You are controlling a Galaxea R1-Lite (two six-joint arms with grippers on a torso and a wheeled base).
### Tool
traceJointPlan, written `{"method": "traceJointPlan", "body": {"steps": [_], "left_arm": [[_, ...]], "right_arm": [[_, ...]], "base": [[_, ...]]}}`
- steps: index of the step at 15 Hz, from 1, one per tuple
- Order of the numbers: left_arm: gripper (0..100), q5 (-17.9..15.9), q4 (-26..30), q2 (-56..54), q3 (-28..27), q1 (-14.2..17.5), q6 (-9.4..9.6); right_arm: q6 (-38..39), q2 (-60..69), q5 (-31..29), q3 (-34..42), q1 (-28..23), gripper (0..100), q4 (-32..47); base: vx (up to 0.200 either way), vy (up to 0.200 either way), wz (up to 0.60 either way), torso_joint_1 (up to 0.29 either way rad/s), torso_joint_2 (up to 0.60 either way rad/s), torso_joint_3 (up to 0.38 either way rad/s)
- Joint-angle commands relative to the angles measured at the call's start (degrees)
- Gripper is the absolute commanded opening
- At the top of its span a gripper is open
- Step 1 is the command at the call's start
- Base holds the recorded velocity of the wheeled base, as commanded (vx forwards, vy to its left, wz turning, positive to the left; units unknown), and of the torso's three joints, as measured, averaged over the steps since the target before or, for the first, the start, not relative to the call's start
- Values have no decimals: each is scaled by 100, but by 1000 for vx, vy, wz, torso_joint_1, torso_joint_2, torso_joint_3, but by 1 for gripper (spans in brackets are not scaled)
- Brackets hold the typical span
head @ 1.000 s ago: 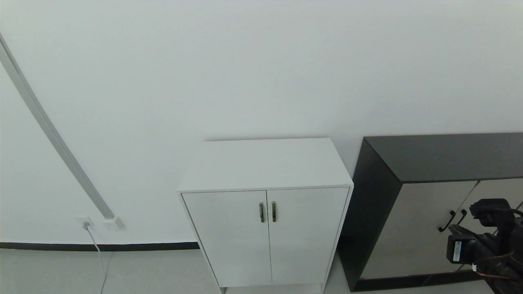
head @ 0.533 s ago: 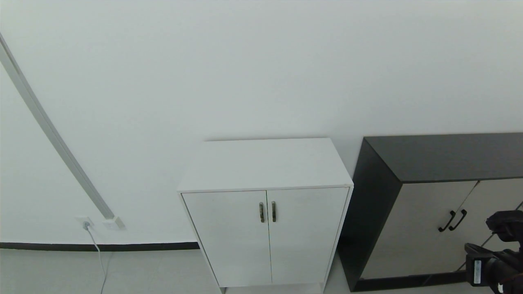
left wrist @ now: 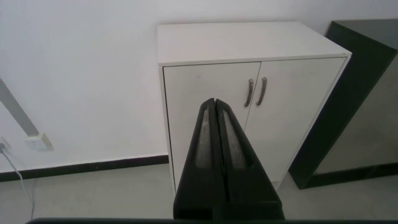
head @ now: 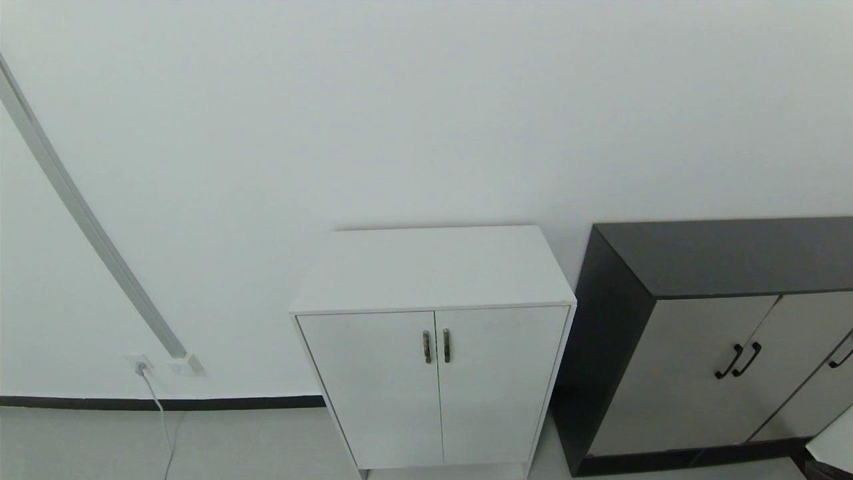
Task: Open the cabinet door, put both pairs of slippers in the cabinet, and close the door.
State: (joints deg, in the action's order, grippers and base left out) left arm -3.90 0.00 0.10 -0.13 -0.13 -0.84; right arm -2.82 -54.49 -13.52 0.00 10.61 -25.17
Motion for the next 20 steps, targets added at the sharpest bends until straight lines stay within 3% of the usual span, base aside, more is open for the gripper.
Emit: {"method": "traceJointPlan", "body": {"steps": [1,4,9,13,18,20], "left_arm": [[0,3,0,-1,5,-4,-4],[0,-5,0,-1,-4,5,-4],[0,3,0,-1,5,-4,-4],[0,3,0,-1,5,-4,-4],[0,3,0,-1,5,5,-13],[0,3,0,-1,5,-4,-13]], "right_arm": [[-351,2083,271,-9,91,0,1357],[-527,2971,789,-26,100,0,2236],[-509,3507,1519,-79,108,0,2447],[-492,3595,1519,-114,-15,0,2535],[-483,3858,1352,-123,-1588,0,2553],[-448,4421,1405,-114,-1641,0,2553]], "base": [[0,0,0,0,0,0],[0,0,0,0,0,0],[0,0,0,0,0,0],[0,0,0,0,0,0],[0,0,0,0,0,0],[0,0,0,0,0,0]]}}
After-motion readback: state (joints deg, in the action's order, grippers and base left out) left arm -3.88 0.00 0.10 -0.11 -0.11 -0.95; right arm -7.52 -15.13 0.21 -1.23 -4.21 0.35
